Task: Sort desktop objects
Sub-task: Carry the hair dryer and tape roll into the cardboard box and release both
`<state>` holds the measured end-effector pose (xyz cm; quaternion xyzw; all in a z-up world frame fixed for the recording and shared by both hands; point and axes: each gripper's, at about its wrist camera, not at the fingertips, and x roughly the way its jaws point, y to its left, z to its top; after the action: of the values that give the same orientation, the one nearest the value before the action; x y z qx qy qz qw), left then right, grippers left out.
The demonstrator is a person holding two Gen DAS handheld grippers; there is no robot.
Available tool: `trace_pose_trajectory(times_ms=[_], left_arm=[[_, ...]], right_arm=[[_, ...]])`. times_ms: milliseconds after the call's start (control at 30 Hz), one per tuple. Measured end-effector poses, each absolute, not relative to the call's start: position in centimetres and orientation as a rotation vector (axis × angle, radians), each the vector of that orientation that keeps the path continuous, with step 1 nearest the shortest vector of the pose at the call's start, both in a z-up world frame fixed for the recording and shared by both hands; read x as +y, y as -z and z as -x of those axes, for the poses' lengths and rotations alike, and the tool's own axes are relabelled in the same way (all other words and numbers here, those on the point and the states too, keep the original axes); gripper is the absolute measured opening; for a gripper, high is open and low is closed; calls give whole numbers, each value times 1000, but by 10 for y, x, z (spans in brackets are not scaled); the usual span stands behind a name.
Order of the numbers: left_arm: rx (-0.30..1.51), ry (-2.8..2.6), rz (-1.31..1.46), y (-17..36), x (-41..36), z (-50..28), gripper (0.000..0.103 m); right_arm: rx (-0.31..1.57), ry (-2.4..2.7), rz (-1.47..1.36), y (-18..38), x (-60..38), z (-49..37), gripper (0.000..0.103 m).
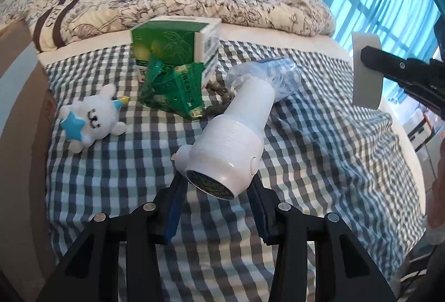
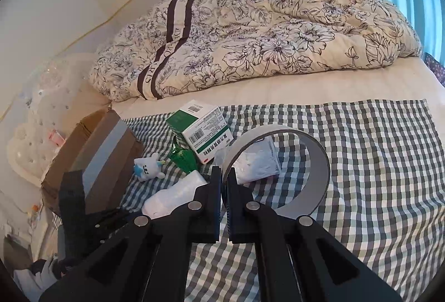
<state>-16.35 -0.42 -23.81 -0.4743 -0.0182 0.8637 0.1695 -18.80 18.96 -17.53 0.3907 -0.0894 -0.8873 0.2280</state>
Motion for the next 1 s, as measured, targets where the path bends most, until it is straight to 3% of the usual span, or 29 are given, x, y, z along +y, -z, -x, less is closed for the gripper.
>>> trace_pose_trajectory(times_ms=[600, 1000], left_arm=[[-136, -2727, 1116, 128, -71, 115, 45], [-164, -3016, 974, 44, -167, 77, 45]], right_arm=[[-178, 2411, -863, 100, 138, 159, 3], [-70, 2264, -705, 37, 32, 125, 3]])
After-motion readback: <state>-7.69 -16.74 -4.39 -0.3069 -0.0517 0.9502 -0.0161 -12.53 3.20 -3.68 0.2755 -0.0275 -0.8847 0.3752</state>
